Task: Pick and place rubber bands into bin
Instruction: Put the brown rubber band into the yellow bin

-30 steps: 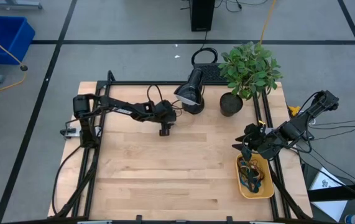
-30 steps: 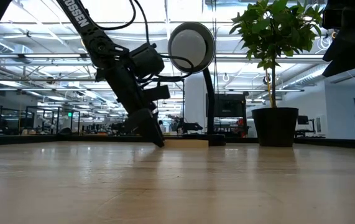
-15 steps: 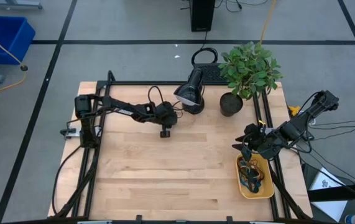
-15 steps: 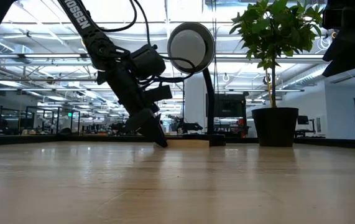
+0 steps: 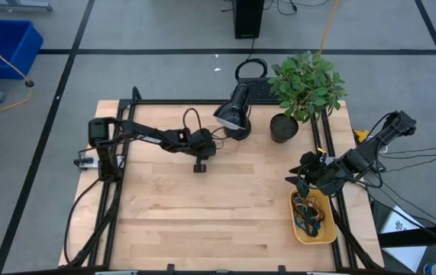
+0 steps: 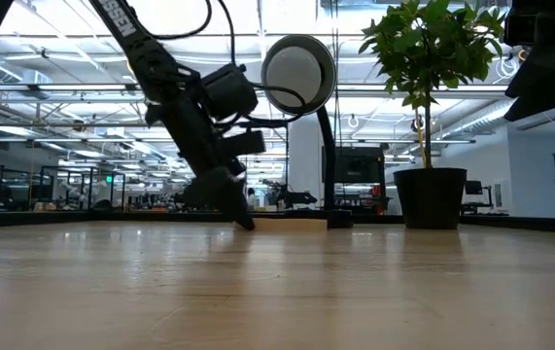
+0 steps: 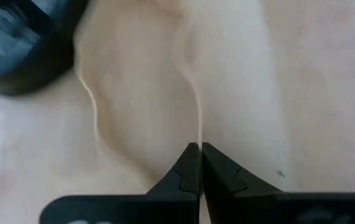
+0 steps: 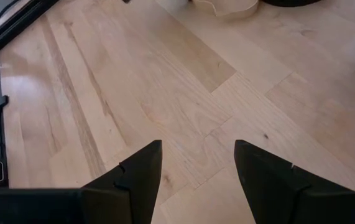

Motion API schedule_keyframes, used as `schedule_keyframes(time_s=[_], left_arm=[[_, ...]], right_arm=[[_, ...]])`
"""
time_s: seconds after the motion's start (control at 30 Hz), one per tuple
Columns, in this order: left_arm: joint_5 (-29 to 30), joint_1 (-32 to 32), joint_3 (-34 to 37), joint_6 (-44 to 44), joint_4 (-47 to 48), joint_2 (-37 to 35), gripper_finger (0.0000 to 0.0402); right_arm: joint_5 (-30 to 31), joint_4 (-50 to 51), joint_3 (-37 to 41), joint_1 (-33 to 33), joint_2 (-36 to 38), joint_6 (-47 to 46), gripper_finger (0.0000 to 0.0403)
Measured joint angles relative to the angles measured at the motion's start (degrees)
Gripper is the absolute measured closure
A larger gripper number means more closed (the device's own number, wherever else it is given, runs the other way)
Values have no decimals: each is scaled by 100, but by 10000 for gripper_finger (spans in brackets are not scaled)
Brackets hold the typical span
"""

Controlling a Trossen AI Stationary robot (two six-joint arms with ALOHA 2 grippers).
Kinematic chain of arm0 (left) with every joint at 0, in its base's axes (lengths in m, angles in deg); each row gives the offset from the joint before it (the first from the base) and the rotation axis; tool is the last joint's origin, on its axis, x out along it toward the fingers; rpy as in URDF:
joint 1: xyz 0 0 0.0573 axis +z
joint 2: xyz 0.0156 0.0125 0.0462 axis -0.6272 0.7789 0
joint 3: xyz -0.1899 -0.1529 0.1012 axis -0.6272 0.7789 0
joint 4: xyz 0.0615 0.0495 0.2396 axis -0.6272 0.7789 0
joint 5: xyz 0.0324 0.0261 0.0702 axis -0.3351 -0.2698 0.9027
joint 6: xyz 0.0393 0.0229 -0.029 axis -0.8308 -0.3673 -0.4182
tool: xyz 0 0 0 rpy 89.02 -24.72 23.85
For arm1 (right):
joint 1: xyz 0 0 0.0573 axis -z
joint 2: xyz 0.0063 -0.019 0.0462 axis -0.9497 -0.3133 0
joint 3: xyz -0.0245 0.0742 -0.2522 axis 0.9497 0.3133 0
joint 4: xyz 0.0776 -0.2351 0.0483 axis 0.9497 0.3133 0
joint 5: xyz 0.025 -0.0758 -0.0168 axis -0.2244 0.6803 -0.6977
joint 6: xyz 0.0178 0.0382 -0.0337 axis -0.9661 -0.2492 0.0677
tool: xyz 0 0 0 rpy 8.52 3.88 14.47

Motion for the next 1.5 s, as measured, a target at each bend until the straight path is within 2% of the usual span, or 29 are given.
schedule_keyframes(time_s=[0.2, 0.3, 0.43, 0.57, 0.7, 0.8, 0.93, 1.03, 1.17, 1.33, 1.5], left_arm=[[-174, -331, 18, 707, 775, -479, 396], [-448, -558, 15, 1196, 1135, -795, 397], [-972, -945, 15, 2037, 1167, -1152, 396], [-1375, -1381, 5, 2856, 736, -1413, 397], [-1496, -1795, 6, 3613, -283, -1573, 397], [-1339, -2046, 5, 3956, -1273, -1588, 397], [-771, -2317, 5, 4074, -2470, -1592, 396], [-203, -2457, 5, 3906, -2917, -1592, 397], [501, -2584, 2, 3834, -3265, -1592, 394], [943, -2686, 2, 3753, -3359, -1592, 395], [972, -2711, 0, 3745, -3626, -1592, 397]], right_arm=[[0, -3, 0, -1, 2, 73, 208], [0, -11, 0, 0, 2, 320, 205], [0, -53, 0, 0, 2, 558, 205], [-2, -83, 0, 0, 2, 748, 206], [-1, -165, 0, -1, 2, 1035, 207], [0, -313, 0, 0, 2, 1314, 206], [9, -764, 0, -2, 0, 1814, 206], [43, -1403, 32, -2, 0, 2575, 206], [473, -3063, 318, -2, -34, 3807, 210], [481, -5533, 842, 131, -306, 5361, 213], [454, -7199, 1132, 509, -864, 6092, 214]])
